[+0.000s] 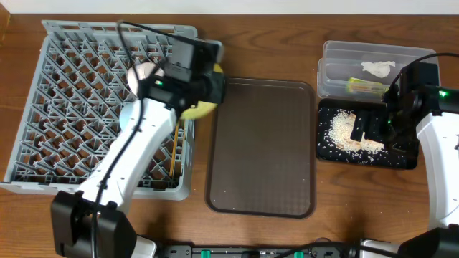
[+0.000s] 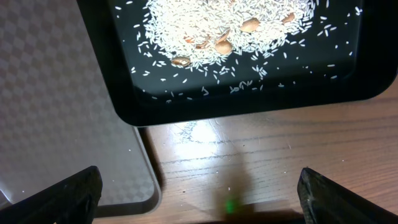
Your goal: Sort waste into correct bins and load items into the dishwasher
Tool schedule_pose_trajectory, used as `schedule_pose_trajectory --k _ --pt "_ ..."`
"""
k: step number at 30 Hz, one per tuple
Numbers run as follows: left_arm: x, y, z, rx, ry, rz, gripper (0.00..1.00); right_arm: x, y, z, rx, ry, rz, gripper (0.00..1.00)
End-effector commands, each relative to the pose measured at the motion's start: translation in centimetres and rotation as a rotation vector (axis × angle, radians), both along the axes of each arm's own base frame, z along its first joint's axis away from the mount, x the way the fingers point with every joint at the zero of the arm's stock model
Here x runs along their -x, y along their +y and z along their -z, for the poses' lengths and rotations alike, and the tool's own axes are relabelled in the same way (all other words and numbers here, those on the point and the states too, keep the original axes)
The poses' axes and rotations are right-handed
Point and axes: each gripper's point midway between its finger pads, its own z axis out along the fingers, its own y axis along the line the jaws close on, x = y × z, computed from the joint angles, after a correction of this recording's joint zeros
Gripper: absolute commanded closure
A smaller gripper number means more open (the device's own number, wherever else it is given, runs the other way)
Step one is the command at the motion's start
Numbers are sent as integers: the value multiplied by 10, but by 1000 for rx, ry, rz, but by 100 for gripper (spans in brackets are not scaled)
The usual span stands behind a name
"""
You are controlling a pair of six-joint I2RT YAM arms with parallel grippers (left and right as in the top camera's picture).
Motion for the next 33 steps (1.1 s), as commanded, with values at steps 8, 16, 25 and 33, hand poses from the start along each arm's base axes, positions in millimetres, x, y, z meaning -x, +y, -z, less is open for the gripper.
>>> schedule_pose_trajectory --k 8,16,25,33 --pt "-2 2 -28 237 23 26 92 -2 -2 -9 11 -32 8 2" --pt "3 -2 -22 199 35 24 79 -2 -2 -9 11 -32 8 2" --pt "29 -51 6 -123 -49 176 51 -2 -2 -9 11 -32 8 1" --pt "67 -121 63 -296 -56 490 50 -2 -2 -9 11 -33 8 1"
